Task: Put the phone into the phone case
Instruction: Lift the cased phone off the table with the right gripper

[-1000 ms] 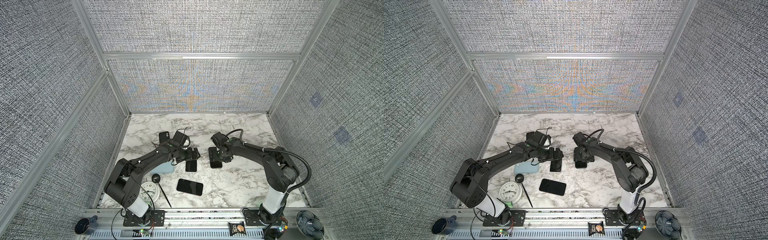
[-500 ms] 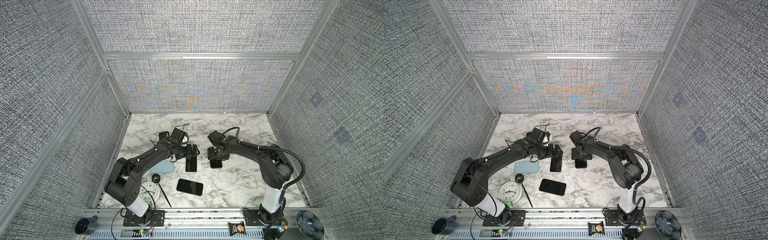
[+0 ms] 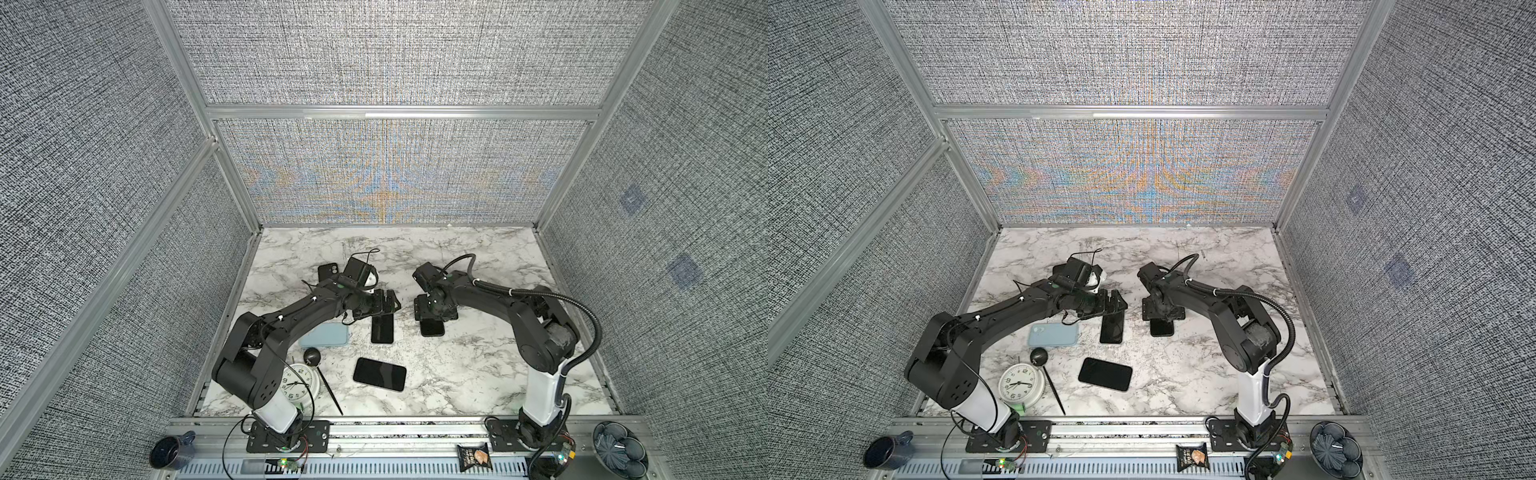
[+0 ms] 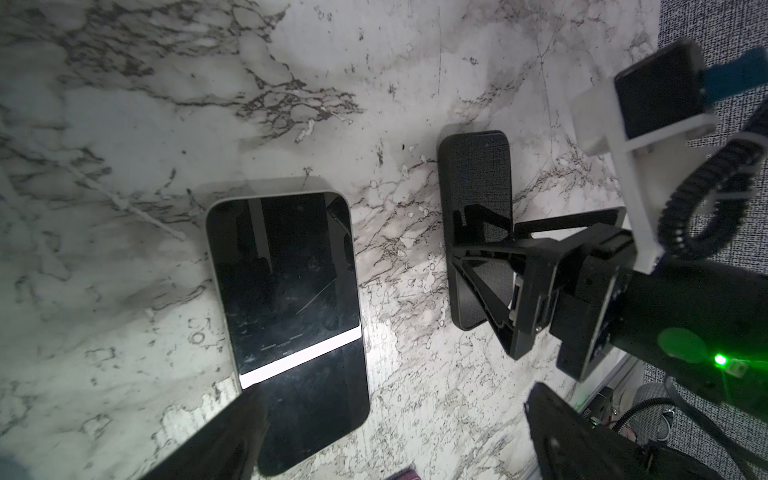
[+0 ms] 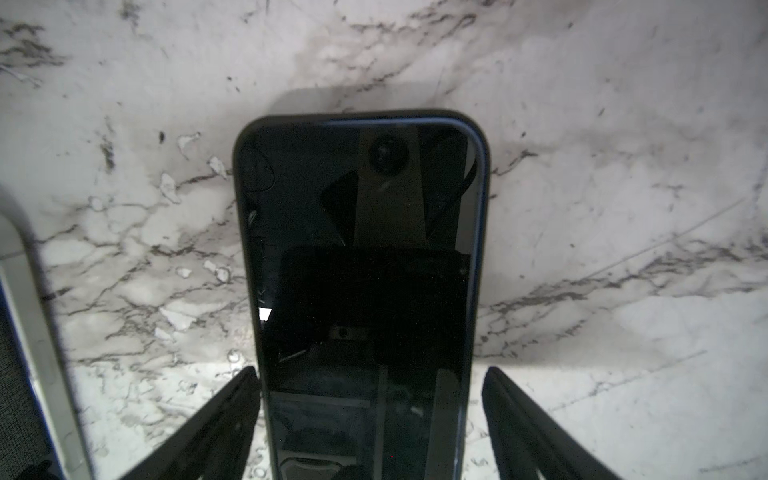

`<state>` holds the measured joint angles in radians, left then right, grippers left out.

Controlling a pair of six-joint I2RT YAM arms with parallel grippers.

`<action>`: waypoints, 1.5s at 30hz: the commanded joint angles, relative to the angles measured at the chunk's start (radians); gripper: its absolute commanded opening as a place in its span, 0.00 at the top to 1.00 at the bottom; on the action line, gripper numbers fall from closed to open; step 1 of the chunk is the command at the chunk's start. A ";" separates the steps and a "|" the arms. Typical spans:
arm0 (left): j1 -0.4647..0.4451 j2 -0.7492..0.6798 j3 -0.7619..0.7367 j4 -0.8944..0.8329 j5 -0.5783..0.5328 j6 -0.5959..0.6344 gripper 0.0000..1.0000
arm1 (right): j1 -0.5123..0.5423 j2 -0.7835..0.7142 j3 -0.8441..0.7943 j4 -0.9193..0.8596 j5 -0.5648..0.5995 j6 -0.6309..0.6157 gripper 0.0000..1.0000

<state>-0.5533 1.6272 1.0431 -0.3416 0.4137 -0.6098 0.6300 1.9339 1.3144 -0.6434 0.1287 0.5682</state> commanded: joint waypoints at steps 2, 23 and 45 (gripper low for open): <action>0.001 -0.006 0.013 -0.007 -0.004 0.013 0.02 | 0.002 0.016 0.011 -0.016 0.011 -0.006 0.14; 0.000 0.025 0.033 -0.034 -0.005 0.025 0.02 | -0.027 0.051 0.050 -0.044 0.023 -0.041 0.30; 0.045 0.160 0.207 -0.046 0.038 0.049 0.02 | -0.306 0.286 0.571 -0.193 0.040 -0.292 0.38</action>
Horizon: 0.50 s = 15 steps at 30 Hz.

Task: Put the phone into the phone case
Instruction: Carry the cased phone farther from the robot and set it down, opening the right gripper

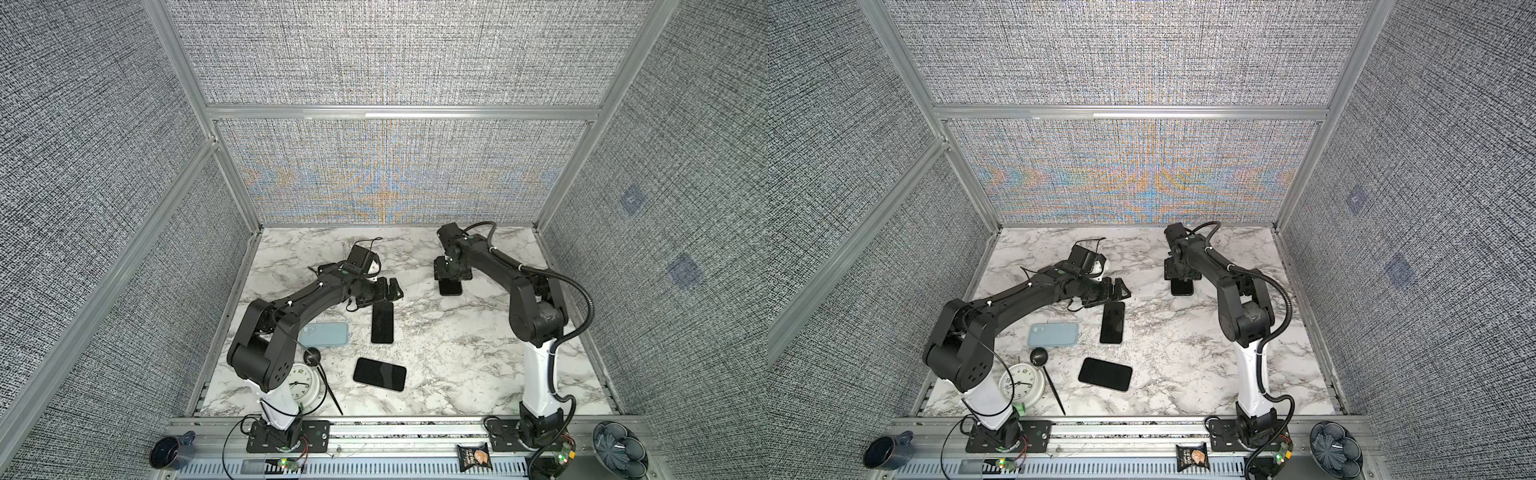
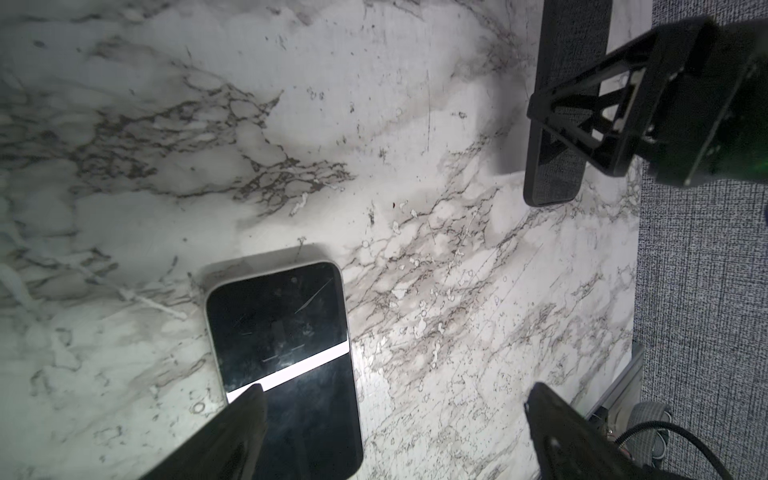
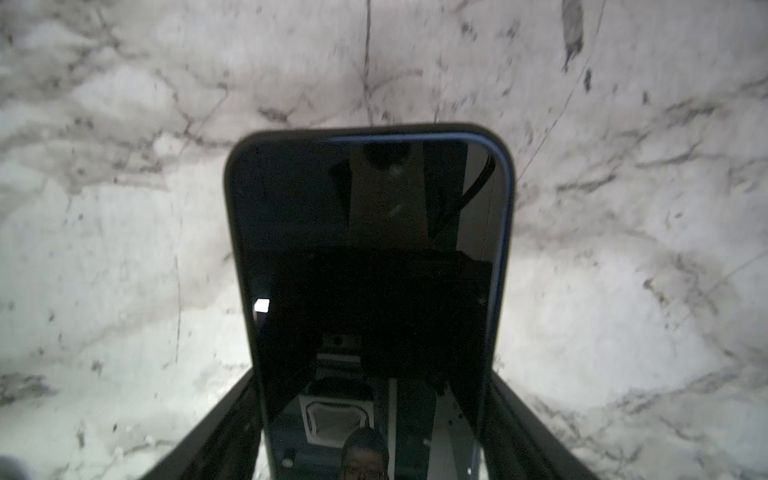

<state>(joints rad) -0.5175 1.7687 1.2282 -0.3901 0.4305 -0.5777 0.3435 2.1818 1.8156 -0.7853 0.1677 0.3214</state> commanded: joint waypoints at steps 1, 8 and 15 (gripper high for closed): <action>0.013 0.030 0.032 0.002 0.028 0.018 0.02 | -0.032 0.066 0.113 -0.069 0.001 -0.051 0.38; 0.032 0.094 0.097 -0.010 0.052 0.020 0.02 | -0.093 0.213 0.329 -0.140 -0.033 -0.071 0.38; 0.042 0.117 0.120 -0.015 0.050 0.024 0.02 | -0.109 0.280 0.397 -0.149 -0.043 -0.088 0.38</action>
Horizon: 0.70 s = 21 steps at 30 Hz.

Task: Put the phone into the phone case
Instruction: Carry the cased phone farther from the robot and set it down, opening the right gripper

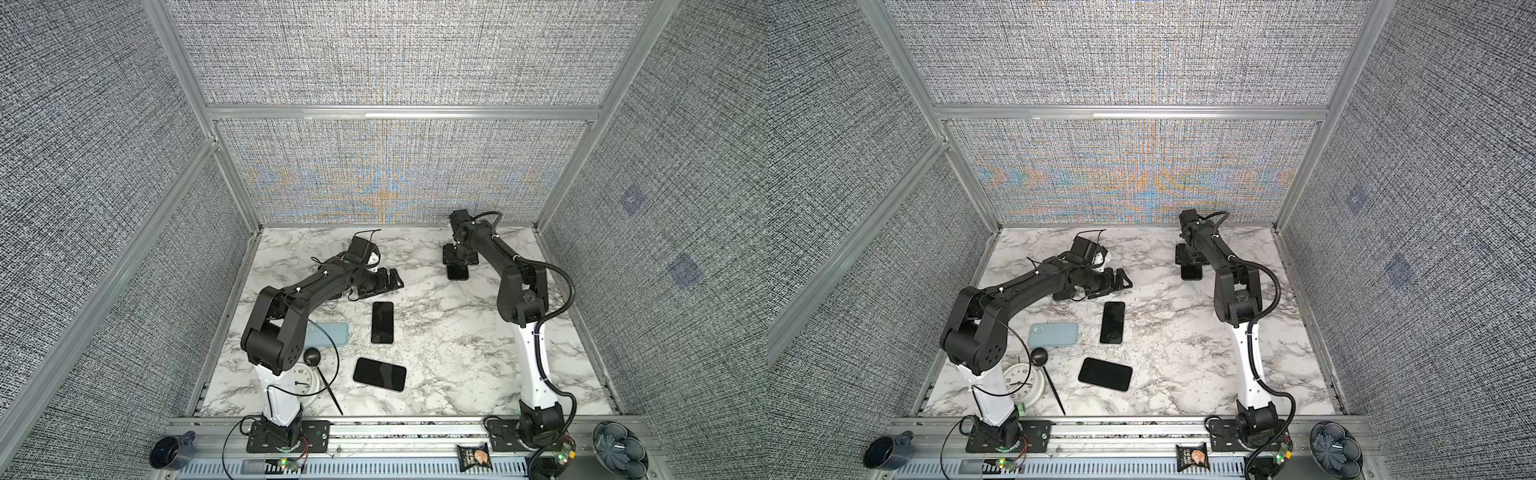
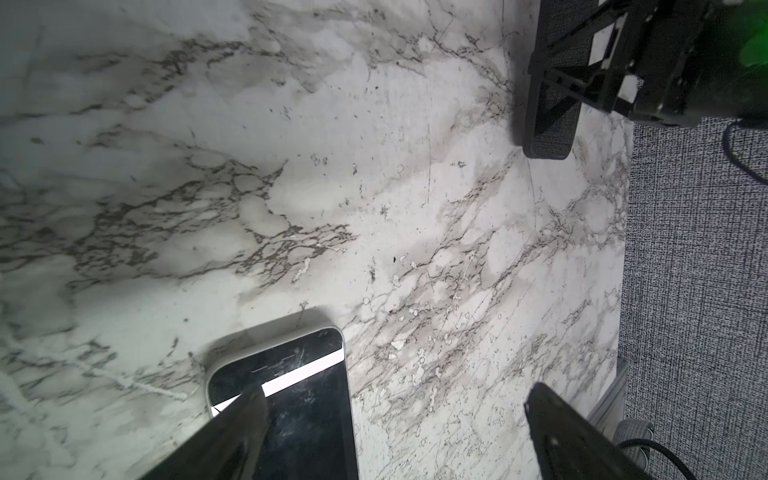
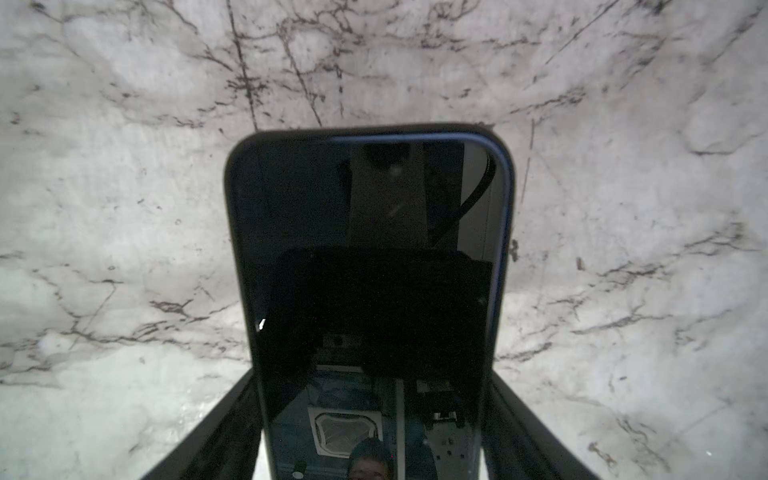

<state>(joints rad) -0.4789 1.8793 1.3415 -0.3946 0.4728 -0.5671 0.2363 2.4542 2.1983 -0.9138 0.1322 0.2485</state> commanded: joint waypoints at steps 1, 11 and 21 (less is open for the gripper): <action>0.006 0.009 0.008 -0.012 0.009 0.012 0.02 | -0.003 0.013 0.020 -0.020 -0.007 -0.018 0.38; 0.009 0.004 -0.006 -0.006 0.010 0.010 0.02 | -0.006 0.031 0.022 -0.023 -0.008 -0.020 0.33; 0.018 -0.012 -0.037 0.008 0.017 0.012 0.02 | 0.002 0.028 0.021 -0.023 -0.005 -0.027 0.23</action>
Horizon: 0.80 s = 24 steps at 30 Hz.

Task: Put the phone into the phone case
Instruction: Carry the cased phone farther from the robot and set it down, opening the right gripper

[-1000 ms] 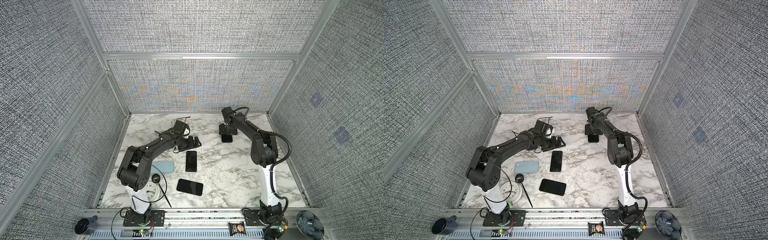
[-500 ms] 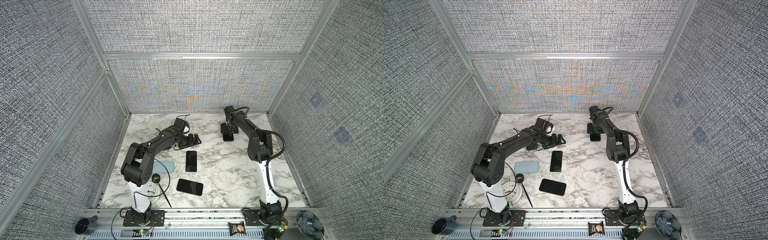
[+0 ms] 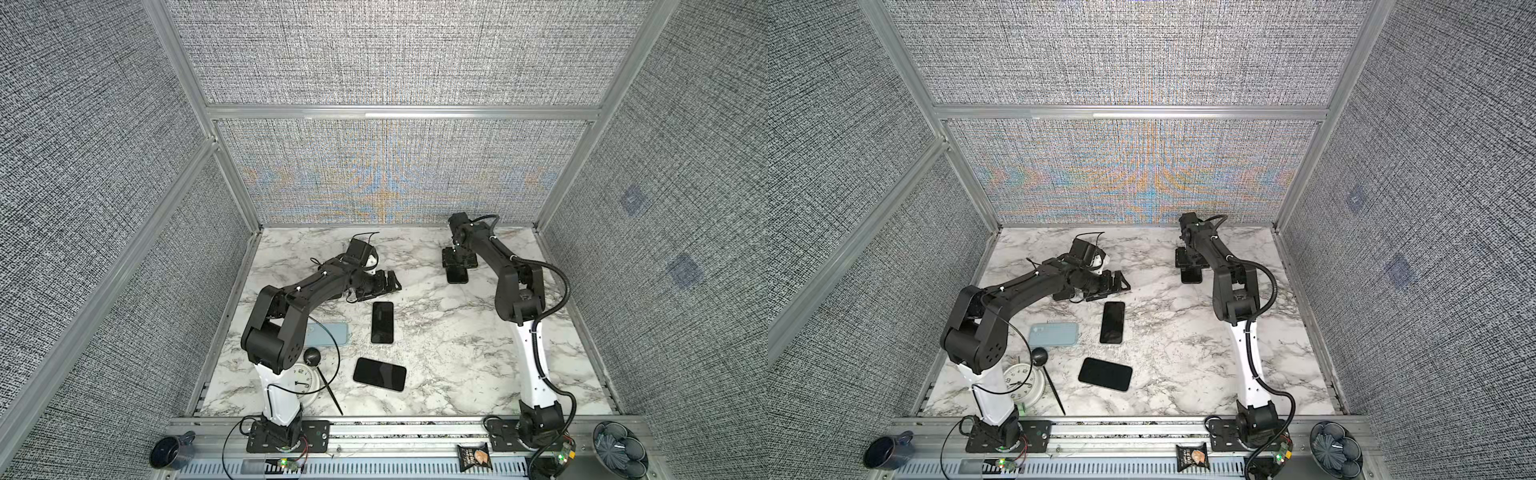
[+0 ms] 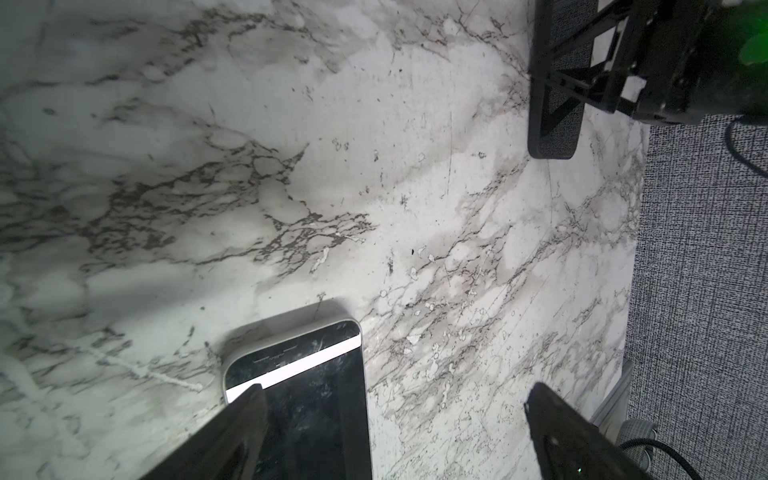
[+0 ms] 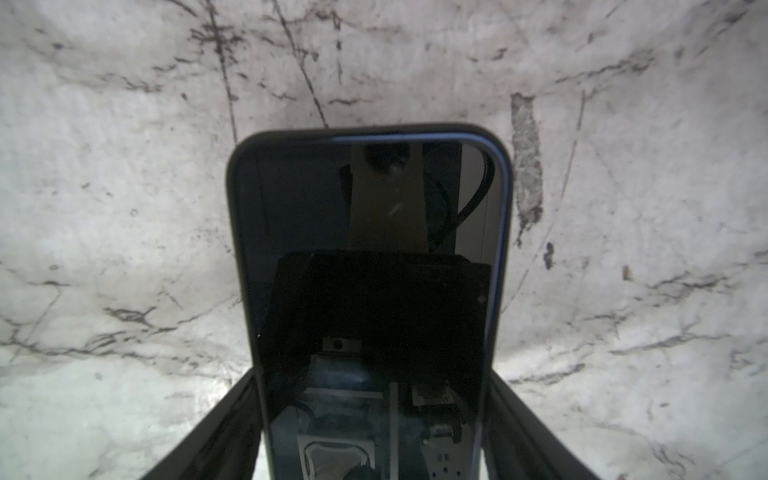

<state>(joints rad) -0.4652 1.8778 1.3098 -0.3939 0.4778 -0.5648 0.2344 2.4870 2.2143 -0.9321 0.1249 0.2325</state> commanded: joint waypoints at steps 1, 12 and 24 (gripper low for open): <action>0.006 -0.013 -0.010 0.008 0.012 0.010 0.02 | 0.005 -0.004 0.004 -0.006 0.004 -0.012 0.23; 0.026 -0.029 -0.032 0.013 0.018 0.019 0.02 | 0.012 -0.010 -0.007 -0.008 0.024 -0.003 0.19; 0.038 -0.045 -0.057 0.025 0.021 0.019 0.02 | 0.016 -0.026 -0.011 -0.004 0.035 -0.005 0.17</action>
<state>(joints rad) -0.4286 1.8427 1.2537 -0.3870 0.4927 -0.5568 0.2493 2.4798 2.1990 -0.9306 0.1493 0.2272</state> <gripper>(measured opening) 0.982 0.830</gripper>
